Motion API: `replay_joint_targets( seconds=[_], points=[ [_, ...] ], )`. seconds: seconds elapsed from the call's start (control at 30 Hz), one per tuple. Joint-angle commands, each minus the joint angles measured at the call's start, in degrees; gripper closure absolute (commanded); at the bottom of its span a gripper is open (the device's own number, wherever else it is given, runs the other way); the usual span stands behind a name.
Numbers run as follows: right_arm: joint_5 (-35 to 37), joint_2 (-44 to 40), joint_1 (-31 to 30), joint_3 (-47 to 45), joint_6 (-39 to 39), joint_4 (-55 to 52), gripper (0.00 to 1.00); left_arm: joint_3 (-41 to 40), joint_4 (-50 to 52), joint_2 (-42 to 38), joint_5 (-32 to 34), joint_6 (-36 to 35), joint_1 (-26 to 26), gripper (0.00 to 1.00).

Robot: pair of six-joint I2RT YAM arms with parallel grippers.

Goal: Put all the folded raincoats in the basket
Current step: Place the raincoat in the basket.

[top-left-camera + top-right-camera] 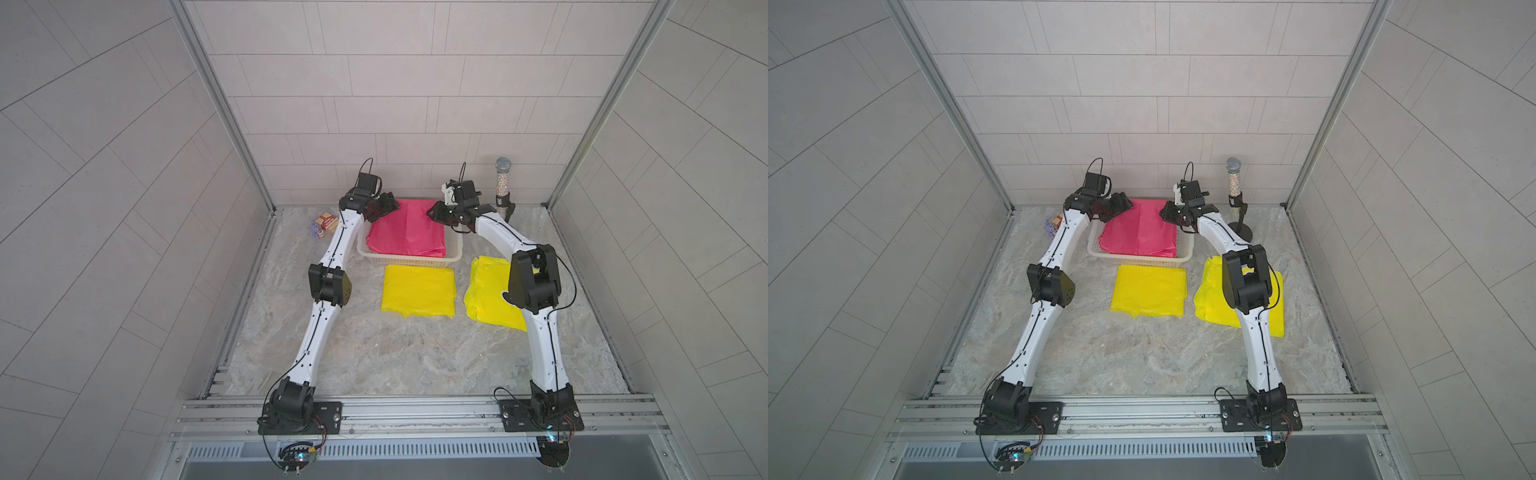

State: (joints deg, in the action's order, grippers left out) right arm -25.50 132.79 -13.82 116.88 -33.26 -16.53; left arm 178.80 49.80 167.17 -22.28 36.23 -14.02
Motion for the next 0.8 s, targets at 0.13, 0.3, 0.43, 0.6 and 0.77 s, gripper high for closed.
replay_joint_targets(
  seconds=[0.13, 0.3, 0.43, 0.6, 0.77],
  points=[
    [0.10, 2.48, 0.64, -2.38, 0.38, 0.80, 0.70, 2.55, 2.82, 1.73, -0.89, -1.07, -0.41, 0.22],
    [0.09, 2.49, 0.82, -3.49, 0.38, 0.80, 0.70, 2.56, 3.29, 0.99, -0.60, -1.77, -0.47, 0.22],
    [-0.15, 3.05, 0.90, -3.98, 0.20, 0.45, 0.70, 2.56, 4.86, 0.35, -0.39, -2.46, -0.50, 0.22],
    [0.16, 2.17, 0.88, -5.16, 0.25, 0.45, 0.70, 2.56, 8.43, -0.22, -0.17, -4.08, -0.61, 0.22],
    [0.38, 1.48, 0.99, -5.37, 0.21, -0.35, 0.68, 2.56, 10.88, -1.28, 0.15, -4.87, -0.62, 0.18]
  ],
)
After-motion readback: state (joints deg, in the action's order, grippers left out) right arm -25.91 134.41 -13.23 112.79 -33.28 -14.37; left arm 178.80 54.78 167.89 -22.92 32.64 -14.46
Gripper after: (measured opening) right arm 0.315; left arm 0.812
